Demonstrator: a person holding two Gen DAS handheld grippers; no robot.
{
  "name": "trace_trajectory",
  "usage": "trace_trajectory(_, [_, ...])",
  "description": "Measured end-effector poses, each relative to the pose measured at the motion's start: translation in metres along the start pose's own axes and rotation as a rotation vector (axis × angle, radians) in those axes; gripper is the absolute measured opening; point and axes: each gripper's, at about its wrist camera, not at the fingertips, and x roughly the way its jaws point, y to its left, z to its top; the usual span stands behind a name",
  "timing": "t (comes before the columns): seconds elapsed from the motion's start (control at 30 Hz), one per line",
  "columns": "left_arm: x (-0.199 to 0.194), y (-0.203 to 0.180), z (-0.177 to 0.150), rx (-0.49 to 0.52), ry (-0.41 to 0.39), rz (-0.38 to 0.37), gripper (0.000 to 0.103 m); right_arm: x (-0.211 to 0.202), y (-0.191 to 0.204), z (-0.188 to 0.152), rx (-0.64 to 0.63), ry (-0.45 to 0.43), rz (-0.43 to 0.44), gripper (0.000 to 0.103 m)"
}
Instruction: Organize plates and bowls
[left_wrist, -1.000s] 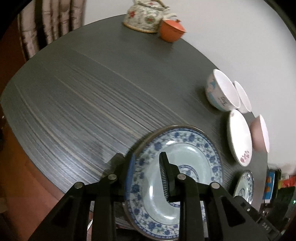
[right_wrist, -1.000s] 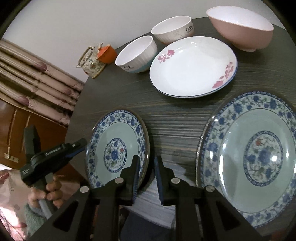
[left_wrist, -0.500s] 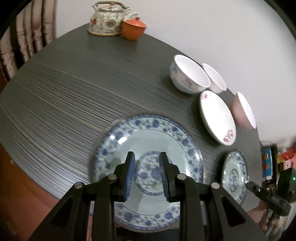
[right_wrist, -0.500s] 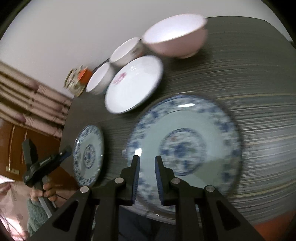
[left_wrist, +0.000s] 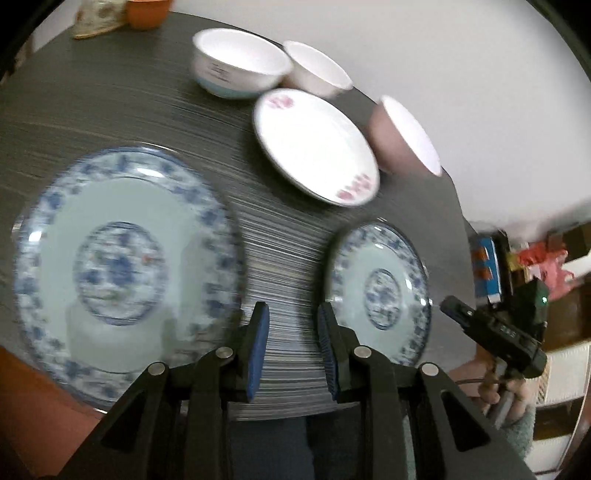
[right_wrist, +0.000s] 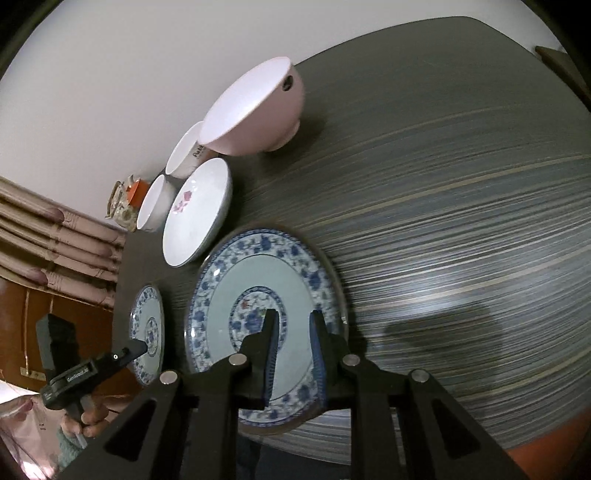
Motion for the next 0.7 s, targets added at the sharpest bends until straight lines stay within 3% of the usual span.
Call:
trace_trajectory(0.23, [0.025, -0.025, -0.002, 0.001, 0.058, -0.024, 0.024, 0.01, -0.012, 0.002, 0.028, 0.017, -0.013, 0.019])
trace_trajectory(0.7, [0.054, -0.029, 0.003, -0.072, 0.118, -0.059, 0.024, 0.023, -0.025, -0.003, 0.062, 0.044, -0.003, 0.019])
